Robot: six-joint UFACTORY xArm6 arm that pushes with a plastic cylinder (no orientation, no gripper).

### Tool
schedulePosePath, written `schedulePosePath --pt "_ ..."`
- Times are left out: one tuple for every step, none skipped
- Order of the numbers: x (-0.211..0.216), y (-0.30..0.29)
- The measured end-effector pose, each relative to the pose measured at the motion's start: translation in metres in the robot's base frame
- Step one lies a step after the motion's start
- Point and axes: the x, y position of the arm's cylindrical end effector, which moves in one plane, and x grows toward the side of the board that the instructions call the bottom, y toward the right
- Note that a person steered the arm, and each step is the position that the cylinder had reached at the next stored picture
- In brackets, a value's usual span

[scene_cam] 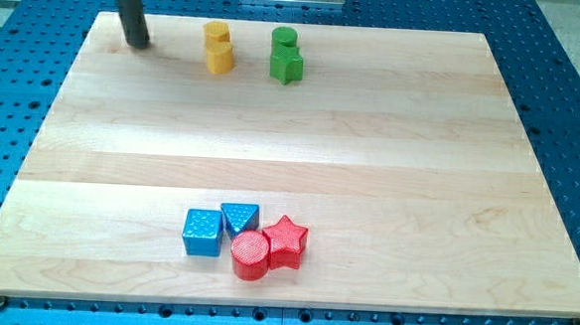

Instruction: Push yellow blocks into the green blocks

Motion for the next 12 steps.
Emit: schedulePosePath --pt "-0.008 0.072" --pt "0.023 0.133" --pt "0.017 0.139" --pt "0.023 0.053" --pt "0.061 0.046" --pt "0.065 0.123" --pt "0.070 0.103" --pt "0.071 0.035" --pt "0.071 0.016" --pt "0.071 0.009" --pt "0.054 0.009" --pt "0.029 0.048"
